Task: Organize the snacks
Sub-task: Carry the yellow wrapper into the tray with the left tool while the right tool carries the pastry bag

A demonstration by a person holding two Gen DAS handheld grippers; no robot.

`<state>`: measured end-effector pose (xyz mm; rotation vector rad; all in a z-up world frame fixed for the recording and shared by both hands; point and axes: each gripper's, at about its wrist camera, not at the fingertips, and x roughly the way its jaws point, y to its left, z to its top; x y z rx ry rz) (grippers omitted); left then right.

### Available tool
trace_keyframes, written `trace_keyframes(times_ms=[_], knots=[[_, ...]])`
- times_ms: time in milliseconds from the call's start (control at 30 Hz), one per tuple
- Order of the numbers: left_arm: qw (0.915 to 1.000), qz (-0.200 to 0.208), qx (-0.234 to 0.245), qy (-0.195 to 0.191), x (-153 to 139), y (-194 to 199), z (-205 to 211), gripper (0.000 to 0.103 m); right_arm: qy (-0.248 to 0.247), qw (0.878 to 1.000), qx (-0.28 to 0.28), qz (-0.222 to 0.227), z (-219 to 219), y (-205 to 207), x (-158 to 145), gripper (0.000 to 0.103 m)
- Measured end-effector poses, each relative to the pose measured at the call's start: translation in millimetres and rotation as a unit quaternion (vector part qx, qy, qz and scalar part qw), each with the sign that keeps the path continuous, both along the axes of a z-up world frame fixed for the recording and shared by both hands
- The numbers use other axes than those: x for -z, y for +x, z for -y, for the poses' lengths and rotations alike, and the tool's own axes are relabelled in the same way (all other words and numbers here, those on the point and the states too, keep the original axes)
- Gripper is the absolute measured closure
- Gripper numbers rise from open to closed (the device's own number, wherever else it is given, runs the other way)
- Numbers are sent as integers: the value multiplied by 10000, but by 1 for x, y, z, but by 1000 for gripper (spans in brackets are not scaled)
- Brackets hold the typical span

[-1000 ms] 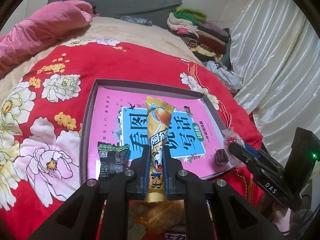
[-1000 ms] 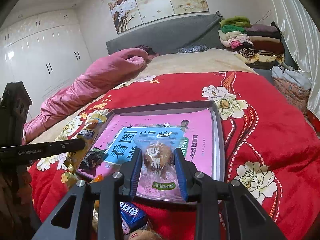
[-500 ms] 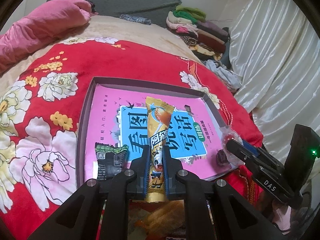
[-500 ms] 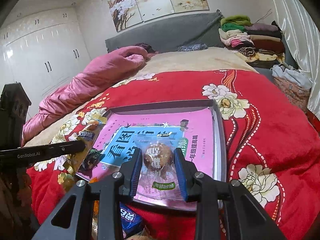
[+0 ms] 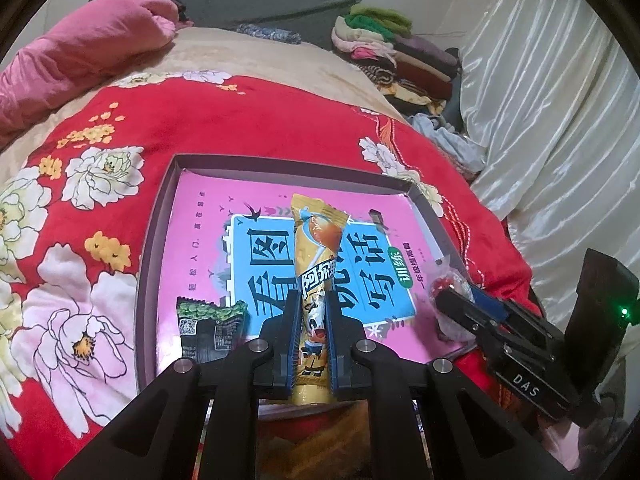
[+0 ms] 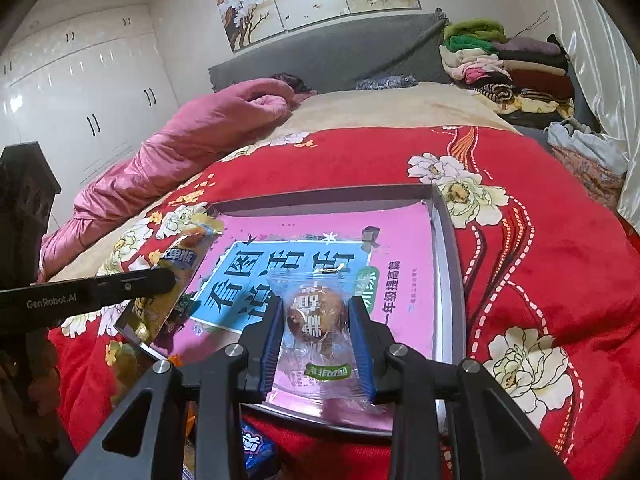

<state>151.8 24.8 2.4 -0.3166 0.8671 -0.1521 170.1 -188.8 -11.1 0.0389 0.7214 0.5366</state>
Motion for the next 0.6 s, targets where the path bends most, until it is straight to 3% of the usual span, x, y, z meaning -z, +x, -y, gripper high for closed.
trace_keyframes(times_ms=[600], knots=[[9996,-275,62,58,22,11,7,91,-123,9997,-157,-129,-8,0,9,70]])
